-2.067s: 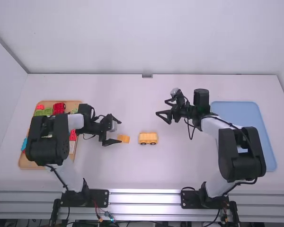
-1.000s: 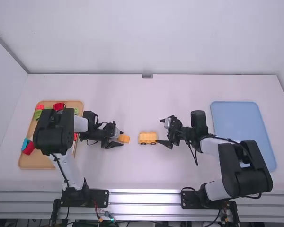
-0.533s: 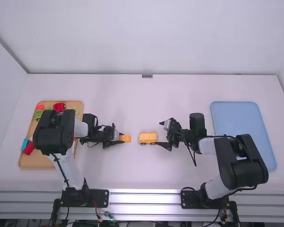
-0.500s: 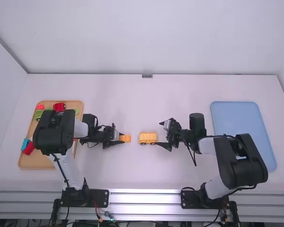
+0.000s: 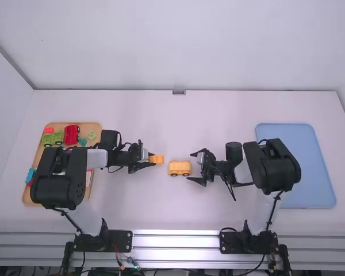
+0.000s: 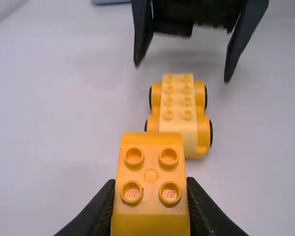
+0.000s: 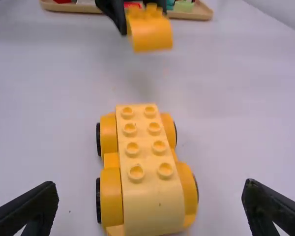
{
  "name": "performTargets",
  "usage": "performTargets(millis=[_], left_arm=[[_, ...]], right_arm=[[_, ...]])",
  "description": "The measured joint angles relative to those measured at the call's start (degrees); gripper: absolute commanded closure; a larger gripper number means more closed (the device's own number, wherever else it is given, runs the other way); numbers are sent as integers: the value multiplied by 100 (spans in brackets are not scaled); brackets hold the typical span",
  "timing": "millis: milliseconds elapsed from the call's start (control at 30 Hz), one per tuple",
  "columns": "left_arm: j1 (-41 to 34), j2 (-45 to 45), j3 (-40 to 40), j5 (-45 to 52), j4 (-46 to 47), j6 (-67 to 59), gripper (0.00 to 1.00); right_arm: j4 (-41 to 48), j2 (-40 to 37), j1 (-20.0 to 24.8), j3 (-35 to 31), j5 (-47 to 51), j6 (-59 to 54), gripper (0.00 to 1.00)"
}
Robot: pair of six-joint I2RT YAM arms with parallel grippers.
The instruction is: Assemble lego blocks to make yellow taxi
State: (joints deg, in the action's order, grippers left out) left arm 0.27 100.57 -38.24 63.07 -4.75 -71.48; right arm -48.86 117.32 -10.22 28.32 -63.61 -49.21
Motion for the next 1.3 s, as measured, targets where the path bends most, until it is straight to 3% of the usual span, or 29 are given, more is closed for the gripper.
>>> performTargets(millis=[233, 333, 567, 767, 1300], left_arm=[[-588, -116, 380, -219, -1438, 1274, 84], [-728, -116, 439, -192, -1659, 1650, 84], [-1176, -116, 439, -273, -1707, 2120, 88], [-1447, 146, 142, -404, -1703, 2312, 91], [-1513, 892, -195, -398, -1773, 2396, 94]], right_arm=[[-2, 693, -232, 664, -402, -39, 0], [-7, 789, -378, 776, -374, -31, 5], [-22, 815, -660, 745, 24, -44, 34], [-31, 815, -671, 693, 120, -28, 50], [-17, 815, -671, 741, 188, 127, 52]])
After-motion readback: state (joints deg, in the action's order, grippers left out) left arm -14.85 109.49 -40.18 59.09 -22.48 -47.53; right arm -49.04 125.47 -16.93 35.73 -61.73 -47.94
